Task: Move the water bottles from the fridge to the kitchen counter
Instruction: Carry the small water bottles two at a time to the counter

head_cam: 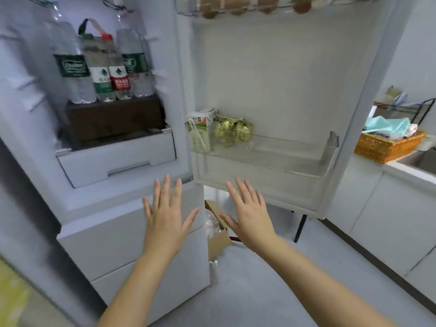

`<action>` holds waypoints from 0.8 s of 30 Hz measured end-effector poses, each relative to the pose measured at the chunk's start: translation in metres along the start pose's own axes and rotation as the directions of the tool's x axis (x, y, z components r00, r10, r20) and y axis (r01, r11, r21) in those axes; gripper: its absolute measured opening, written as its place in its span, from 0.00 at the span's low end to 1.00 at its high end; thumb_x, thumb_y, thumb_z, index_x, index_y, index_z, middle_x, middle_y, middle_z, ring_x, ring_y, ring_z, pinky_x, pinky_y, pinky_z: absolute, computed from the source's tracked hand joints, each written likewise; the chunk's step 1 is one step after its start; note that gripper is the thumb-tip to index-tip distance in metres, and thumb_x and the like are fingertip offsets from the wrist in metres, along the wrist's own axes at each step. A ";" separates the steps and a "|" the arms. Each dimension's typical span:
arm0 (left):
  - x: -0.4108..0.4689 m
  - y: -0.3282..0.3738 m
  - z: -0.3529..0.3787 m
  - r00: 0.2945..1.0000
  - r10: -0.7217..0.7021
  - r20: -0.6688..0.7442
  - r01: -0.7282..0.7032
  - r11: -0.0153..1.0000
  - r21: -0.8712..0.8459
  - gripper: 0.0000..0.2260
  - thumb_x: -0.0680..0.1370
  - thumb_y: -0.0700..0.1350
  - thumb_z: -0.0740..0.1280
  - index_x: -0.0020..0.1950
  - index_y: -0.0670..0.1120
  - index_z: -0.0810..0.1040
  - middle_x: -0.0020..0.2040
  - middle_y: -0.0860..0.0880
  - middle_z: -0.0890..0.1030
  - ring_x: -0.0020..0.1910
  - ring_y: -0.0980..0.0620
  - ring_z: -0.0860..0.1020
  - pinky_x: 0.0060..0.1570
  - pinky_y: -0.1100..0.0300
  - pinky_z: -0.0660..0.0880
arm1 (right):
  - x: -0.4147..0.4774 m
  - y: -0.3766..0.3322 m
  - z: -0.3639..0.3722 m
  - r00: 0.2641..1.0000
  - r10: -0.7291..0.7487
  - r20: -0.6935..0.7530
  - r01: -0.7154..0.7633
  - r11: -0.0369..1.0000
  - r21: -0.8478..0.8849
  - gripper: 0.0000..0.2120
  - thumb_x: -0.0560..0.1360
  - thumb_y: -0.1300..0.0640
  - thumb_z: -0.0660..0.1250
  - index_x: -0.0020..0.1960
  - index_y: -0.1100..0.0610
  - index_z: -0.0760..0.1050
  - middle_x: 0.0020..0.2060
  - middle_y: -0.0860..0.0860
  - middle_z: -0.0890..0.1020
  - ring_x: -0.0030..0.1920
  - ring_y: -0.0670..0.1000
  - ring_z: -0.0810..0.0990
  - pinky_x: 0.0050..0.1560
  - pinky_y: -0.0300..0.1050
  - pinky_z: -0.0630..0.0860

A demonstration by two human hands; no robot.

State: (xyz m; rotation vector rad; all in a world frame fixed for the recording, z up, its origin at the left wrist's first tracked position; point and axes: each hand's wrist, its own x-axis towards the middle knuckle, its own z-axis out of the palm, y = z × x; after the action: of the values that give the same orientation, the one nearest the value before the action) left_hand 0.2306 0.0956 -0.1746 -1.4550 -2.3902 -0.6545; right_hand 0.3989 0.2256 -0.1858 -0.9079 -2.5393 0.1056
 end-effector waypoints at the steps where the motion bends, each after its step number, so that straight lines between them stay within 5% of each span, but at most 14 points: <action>1: 0.002 -0.011 0.000 1.000 -0.022 -0.002 0.022 1.000 0.018 0.38 0.75 0.67 0.44 0.80 0.49 0.46 0.80 0.47 0.42 0.77 0.50 0.34 0.74 0.41 0.41 | 0.010 -0.007 0.008 1.000 -0.021 0.009 0.021 1.000 0.016 0.36 0.80 0.40 0.59 0.80 0.49 0.46 0.80 0.52 0.47 0.80 0.57 0.44 0.77 0.58 0.45; 9: 0.058 -0.084 0.007 0.987 -0.154 -0.043 0.158 0.981 0.112 0.37 0.76 0.66 0.47 0.80 0.48 0.48 0.80 0.46 0.44 0.78 0.48 0.36 0.75 0.41 0.39 | 0.117 -0.035 0.071 0.982 -0.177 0.063 0.171 0.981 0.088 0.36 0.81 0.40 0.56 0.80 0.47 0.39 0.80 0.51 0.42 0.79 0.54 0.39 0.76 0.57 0.42; 20: 0.139 -0.178 -0.014 0.933 -0.325 -0.158 0.355 0.904 0.239 0.37 0.75 0.67 0.44 0.80 0.50 0.46 0.80 0.48 0.41 0.77 0.48 0.35 0.74 0.42 0.40 | 0.270 -0.118 0.116 0.939 -0.337 0.074 0.316 0.926 0.206 0.34 0.82 0.40 0.53 0.80 0.47 0.40 0.80 0.50 0.41 0.79 0.54 0.38 0.77 0.55 0.42; 24: 0.176 -0.214 -0.027 0.924 -0.326 -0.201 0.370 0.894 0.252 0.35 0.78 0.65 0.51 0.80 0.49 0.49 0.80 0.47 0.44 0.78 0.47 0.39 0.74 0.41 0.41 | 0.314 -0.159 0.124 0.941 -0.334 0.048 0.311 0.913 0.262 0.34 0.81 0.41 0.56 0.80 0.48 0.42 0.80 0.51 0.43 0.79 0.55 0.40 0.77 0.57 0.45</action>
State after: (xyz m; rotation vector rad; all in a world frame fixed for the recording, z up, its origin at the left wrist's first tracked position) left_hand -0.0401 0.1326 -0.1241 -0.8338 -2.5158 -0.4496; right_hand 0.0363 0.3053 -0.1446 -0.3859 -2.6445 0.3654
